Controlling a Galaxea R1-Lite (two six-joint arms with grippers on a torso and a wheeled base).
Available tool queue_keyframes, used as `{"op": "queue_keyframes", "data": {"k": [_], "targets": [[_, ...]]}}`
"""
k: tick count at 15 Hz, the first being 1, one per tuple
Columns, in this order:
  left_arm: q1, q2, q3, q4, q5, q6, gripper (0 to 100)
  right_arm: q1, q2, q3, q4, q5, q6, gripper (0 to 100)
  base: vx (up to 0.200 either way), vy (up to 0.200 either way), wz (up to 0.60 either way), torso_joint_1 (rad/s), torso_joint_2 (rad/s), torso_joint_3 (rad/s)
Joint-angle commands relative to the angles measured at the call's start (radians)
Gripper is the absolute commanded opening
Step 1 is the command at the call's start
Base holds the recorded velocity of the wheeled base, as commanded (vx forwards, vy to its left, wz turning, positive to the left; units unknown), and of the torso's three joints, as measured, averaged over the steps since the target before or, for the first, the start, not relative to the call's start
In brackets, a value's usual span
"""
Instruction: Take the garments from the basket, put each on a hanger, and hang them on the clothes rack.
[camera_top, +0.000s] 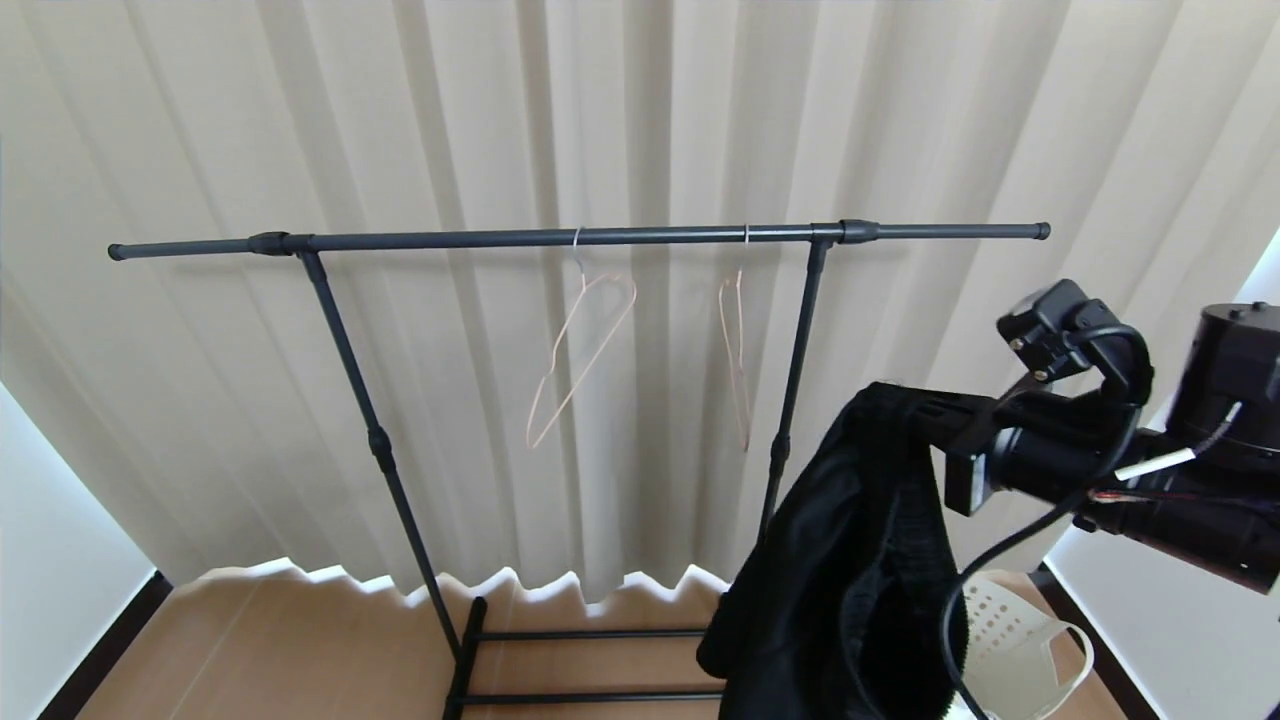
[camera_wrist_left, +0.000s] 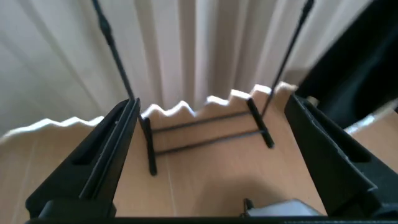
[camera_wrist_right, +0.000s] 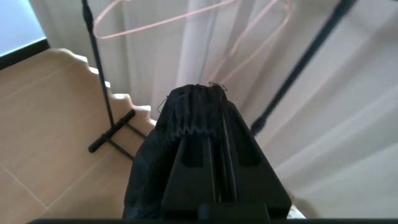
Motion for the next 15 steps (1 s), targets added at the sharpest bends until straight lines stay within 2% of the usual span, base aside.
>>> {"op": "queue_keyframes", "data": {"k": [1,3,5,6,7,10,13,14,15], "targets": [[-0.193,0.463,-0.199,-0.025,-0.067,-0.058,100,0.071,0.182,-0.157,0.001,0.002,0.000,0,0.000,0.000,0.00,0.000,0.00,0.000],[-0.238,0.698,-0.306,-0.130,-0.089,-0.105,100,0.106,0.281,-0.284,0.001,-0.001,0.001,0,0.000,0.000,0.00,0.000,0.00,0.000],[-0.261,0.964,-0.380,-0.317,-0.086,-0.114,100,0.126,0.384,-0.402,0.001,-0.041,0.004,0,0.000,0.000,0.00,0.000,0.00,0.000],[-0.267,0.977,-0.383,-0.328,-0.086,-0.115,100,0.129,0.389,-0.408,-0.001,-0.047,0.006,0,0.000,0.000,0.00,0.000,0.00,0.000],[-0.331,1.109,-0.438,-0.400,-0.075,-0.161,100,0.172,0.441,-0.488,-0.001,-0.141,0.070,0,0.000,0.000,0.00,0.000,0.00,0.000],[-0.436,1.257,-0.548,-0.403,0.000,-0.275,100,0.232,0.528,-0.616,0.005,-0.245,0.161,0,0.000,0.000,0.00,0.000,0.00,0.000],[-0.506,1.397,-0.620,-0.404,0.128,-0.348,100,0.279,0.600,-0.718,0.001,-0.380,0.187,0,0.000,0.000,0.00,0.000,0.00,0.000],[-0.523,1.418,-0.637,-0.404,0.151,-0.376,100,0.285,0.602,-0.728,0.001,-0.394,0.199,0,0.000,0.000,0.00,0.000,0.00,0.000],[-0.554,1.469,-0.683,-0.404,0.201,-0.448,100,0.299,0.594,-0.732,0.002,-0.400,0.216,0,0.000,0.000,0.00,0.000,0.00,0.000]]}}
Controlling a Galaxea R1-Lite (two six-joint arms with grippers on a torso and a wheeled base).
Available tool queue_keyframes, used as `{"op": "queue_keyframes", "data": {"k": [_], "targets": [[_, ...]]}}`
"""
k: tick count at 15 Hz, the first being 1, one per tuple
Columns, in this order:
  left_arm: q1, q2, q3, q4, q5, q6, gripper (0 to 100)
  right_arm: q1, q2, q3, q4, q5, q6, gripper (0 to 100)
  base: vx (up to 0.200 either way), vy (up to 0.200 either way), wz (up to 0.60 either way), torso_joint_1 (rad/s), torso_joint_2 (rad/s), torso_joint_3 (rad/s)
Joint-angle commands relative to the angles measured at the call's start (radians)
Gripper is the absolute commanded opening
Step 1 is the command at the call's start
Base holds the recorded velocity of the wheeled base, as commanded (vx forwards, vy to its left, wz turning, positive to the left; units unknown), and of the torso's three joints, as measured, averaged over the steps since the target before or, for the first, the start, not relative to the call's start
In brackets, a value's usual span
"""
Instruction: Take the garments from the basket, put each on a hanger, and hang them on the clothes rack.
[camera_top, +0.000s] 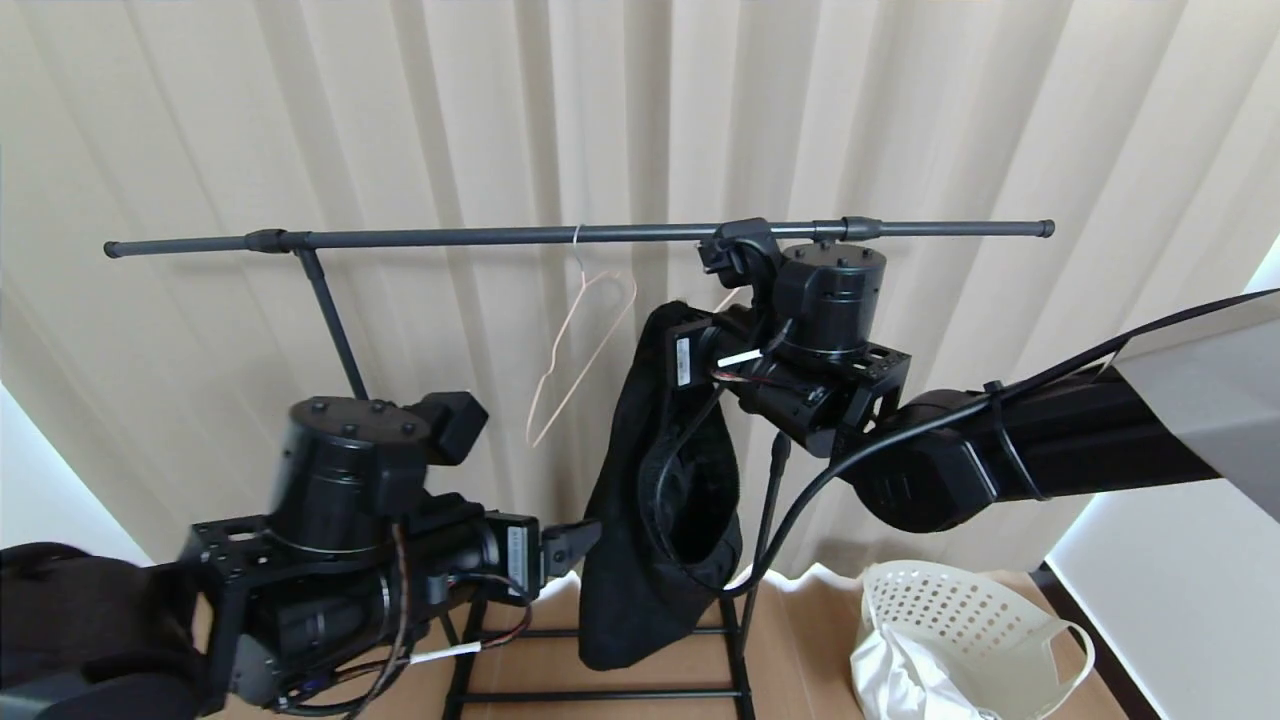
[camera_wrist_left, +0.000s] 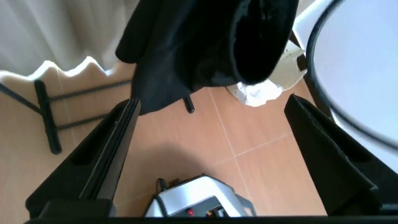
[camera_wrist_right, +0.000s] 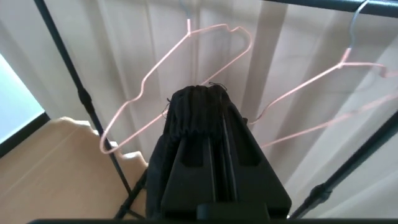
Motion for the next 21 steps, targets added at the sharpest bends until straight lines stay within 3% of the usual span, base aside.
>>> {"op": "queue_keyframes", "data": {"k": [1,2,6,13,19,20,21], "targets": [[-0.054,0.141,-0.074,-0.001,0.058,-0.063,100,0.019,0.021,-0.017,-0.001,-0.003,0.005,0,0.000,0.000,0.00,0.000,0.00,0.000],[-0.068,0.187,-0.107,-0.001,0.117,-0.103,100,0.033,0.020,-0.017,-0.005,-0.022,0.006,0,0.000,0.000,0.00,0.000,0.00,0.000],[-0.077,0.250,-0.152,-0.003,0.209,-0.163,100,0.071,-0.020,-0.004,-0.013,-0.067,0.028,0,0.000,0.000,0.00,0.000,0.00,0.000],[-0.088,0.344,-0.182,-0.007,0.305,-0.166,100,0.152,-0.088,0.001,-0.013,-0.161,0.077,0,0.000,0.000,0.00,0.000,0.00,0.000],[-0.117,0.344,-0.100,-0.006,0.358,-0.161,100,0.105,-0.141,0.027,-0.013,-0.210,0.083,0,0.000,0.000,0.00,0.000,0.00,0.000],[-0.116,0.333,-0.089,-0.007,0.356,-0.161,0,0.088,-0.177,0.065,-0.010,-0.211,0.083,0,0.000,0.000,0.00,0.000,0.00,0.000],[-0.110,0.321,-0.090,-0.007,0.356,-0.160,0,0.074,-0.198,0.104,-0.007,-0.211,0.082,0,0.000,0.000,0.00,0.000,0.00,0.000]]}}
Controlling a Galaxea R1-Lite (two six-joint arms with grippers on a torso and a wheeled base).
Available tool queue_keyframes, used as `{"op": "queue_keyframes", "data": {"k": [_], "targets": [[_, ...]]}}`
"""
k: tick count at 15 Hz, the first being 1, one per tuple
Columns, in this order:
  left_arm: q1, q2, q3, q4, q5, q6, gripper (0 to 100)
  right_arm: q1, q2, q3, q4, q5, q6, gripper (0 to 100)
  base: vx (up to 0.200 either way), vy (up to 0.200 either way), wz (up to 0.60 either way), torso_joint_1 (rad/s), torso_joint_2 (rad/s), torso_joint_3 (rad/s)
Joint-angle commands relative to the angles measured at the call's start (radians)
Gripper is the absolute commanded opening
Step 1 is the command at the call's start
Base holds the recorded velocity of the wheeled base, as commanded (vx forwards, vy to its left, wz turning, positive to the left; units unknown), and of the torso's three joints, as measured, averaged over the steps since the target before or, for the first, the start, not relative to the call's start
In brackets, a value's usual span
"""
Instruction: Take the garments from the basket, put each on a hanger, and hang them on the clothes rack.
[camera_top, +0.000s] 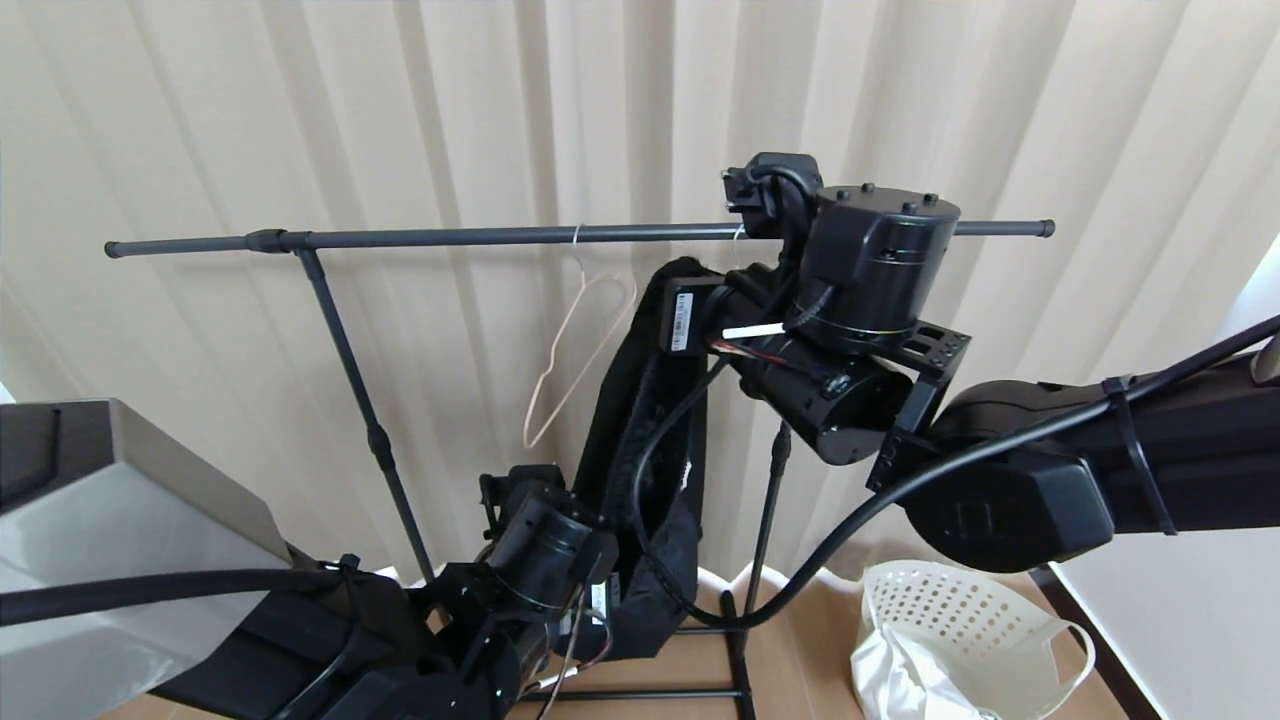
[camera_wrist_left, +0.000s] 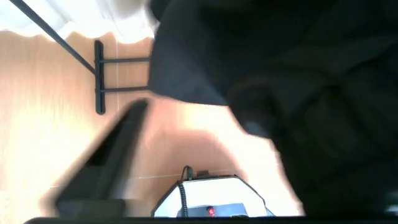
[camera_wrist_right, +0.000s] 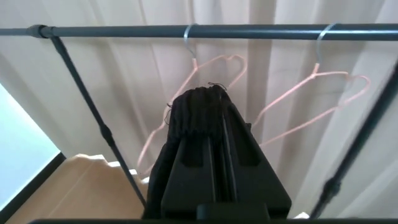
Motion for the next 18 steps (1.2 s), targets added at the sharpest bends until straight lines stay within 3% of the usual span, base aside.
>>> {"op": "queue_keyframes", "data": {"k": [1,3,5,7,10,11,13,16,18], "targets": [[0.011,-0.036,0.002,0.001,0.000,0.005,0,-0.038,-0.077,0.081,0.006,-0.003,-0.003,0,0.000,0.000,0.00,0.000,0.00,0.000],[0.027,-0.079,-0.012,0.002,0.000,0.036,0,-0.056,-0.138,0.160,0.050,-0.004,-0.027,0,0.000,0.000,0.00,0.000,0.00,0.000],[0.073,-0.147,-0.061,0.002,-0.001,0.123,0,-0.064,-0.230,0.196,0.247,-0.001,-0.064,0,0.000,0.000,0.00,0.000,0.00,0.000],[0.126,-0.163,-0.153,0.010,-0.006,0.211,0,-0.078,-0.241,0.157,0.435,0.003,-0.046,0,0.000,0.000,0.00,0.000,0.00,0.000],[0.141,-0.162,-0.232,0.047,-0.009,0.266,0,-0.101,-0.155,0.082,0.601,0.005,0.002,0,0.000,0.000,0.00,0.000,0.00,0.000],[0.141,-0.159,-0.259,0.080,-0.011,0.289,0,-0.101,-0.117,0.045,0.650,0.000,0.052,0,0.000,0.000,0.00,0.000,0.00,0.000],[0.139,-0.140,-0.306,0.117,-0.012,0.309,0,-0.121,-0.087,0.007,0.694,-0.001,0.074,0,0.000,0.000,0.00,0.000,0.00,0.000],[0.152,-0.139,-0.378,0.284,-0.011,0.317,0,-0.171,-0.075,0.006,0.696,-0.021,0.072,0,0.000,0.000,0.00,0.000,0.00,0.000],[0.182,-0.147,-0.384,0.321,-0.009,0.317,0,-0.199,-0.074,0.006,0.694,-0.023,0.071,0,0.000,0.000,0.00,0.000,0.00,0.000]]}}
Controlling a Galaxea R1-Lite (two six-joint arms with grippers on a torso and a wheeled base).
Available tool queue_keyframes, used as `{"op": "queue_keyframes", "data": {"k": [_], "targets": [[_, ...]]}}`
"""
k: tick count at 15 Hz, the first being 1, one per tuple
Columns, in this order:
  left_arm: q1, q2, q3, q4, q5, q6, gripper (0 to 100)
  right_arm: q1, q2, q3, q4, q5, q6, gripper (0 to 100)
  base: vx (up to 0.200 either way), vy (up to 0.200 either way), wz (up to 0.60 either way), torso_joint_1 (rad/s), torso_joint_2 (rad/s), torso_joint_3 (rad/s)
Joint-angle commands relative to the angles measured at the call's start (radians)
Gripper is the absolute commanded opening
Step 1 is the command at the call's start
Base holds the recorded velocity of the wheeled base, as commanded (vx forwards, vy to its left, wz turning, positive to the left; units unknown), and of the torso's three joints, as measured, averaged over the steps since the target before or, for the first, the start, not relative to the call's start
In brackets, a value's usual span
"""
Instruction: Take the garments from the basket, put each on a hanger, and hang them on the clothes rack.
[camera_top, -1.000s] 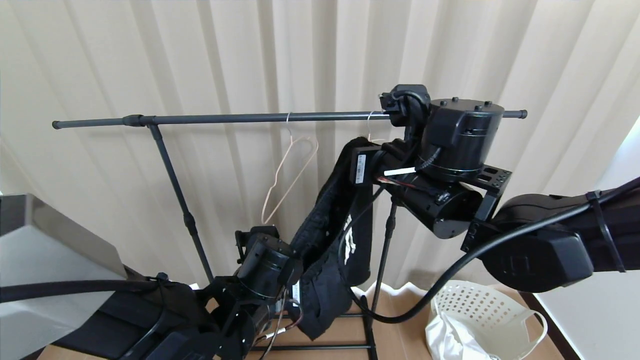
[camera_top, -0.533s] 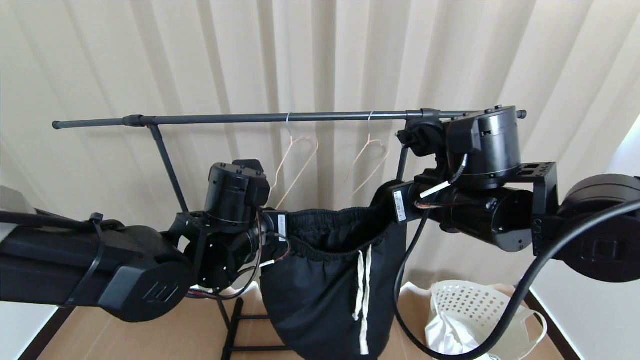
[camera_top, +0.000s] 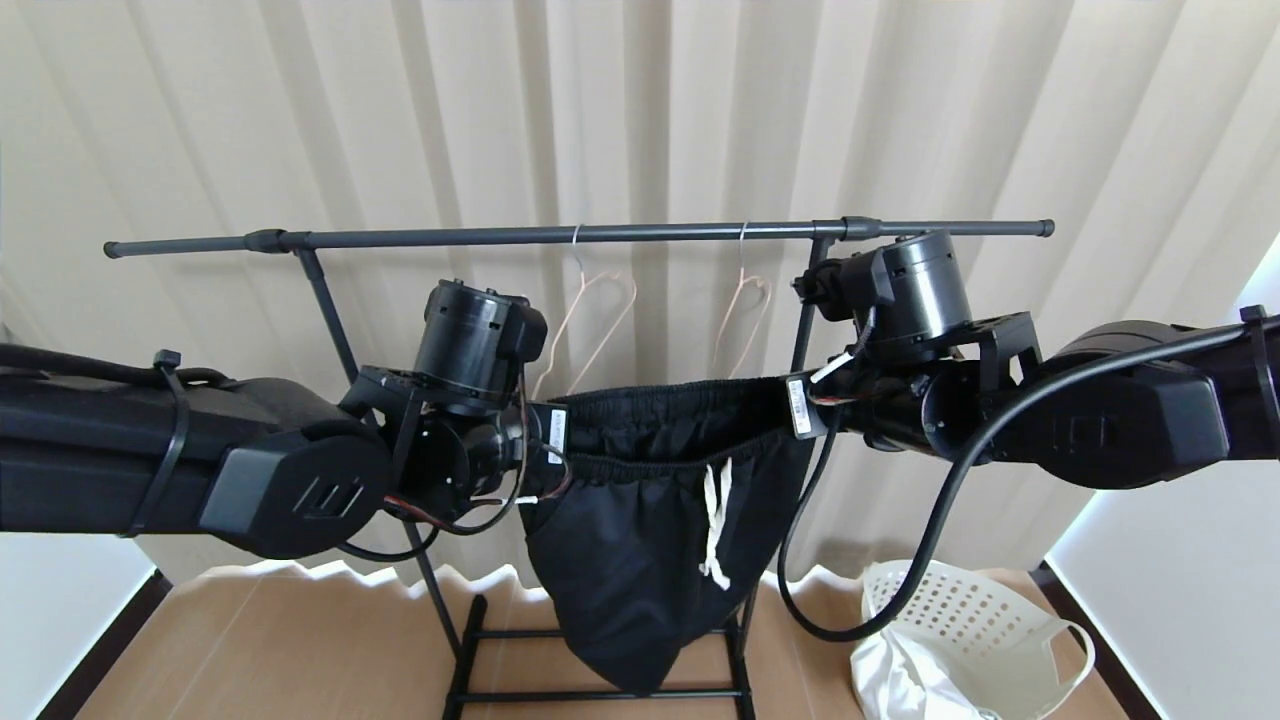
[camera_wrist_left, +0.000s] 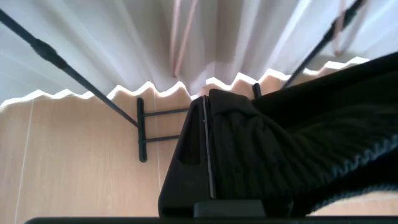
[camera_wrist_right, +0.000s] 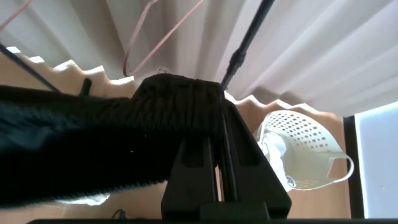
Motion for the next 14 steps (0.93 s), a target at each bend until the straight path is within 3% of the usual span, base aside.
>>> {"op": "queue_keyframes", "data": {"k": [1,9,11,14], "targets": [[0.029,-0.010,0.000,0.003,0.005,0.000,0,-0.037,0.011,-0.002,-0.002,-0.003,-0.004,0,0.000,0.000,0.00,0.000,0.00,0.000],[0.111,-0.088,0.140,0.007,-0.001,0.001,0,-0.185,0.016,-0.044,-0.003,-0.002,-0.017,0,0.000,0.000,0.00,0.000,0.00,0.000],[0.105,-0.088,0.135,0.005,-0.004,0.001,0,-0.194,0.009,-0.039,-0.003,-0.002,-0.024,0,0.000,0.000,0.00,0.000,0.00,0.000],[0.023,-0.056,0.038,0.011,-0.055,0.003,0,-0.186,-0.058,0.039,-0.002,-0.002,-0.073,0,0.000,0.000,0.00,0.000,0.00,0.000]]}}
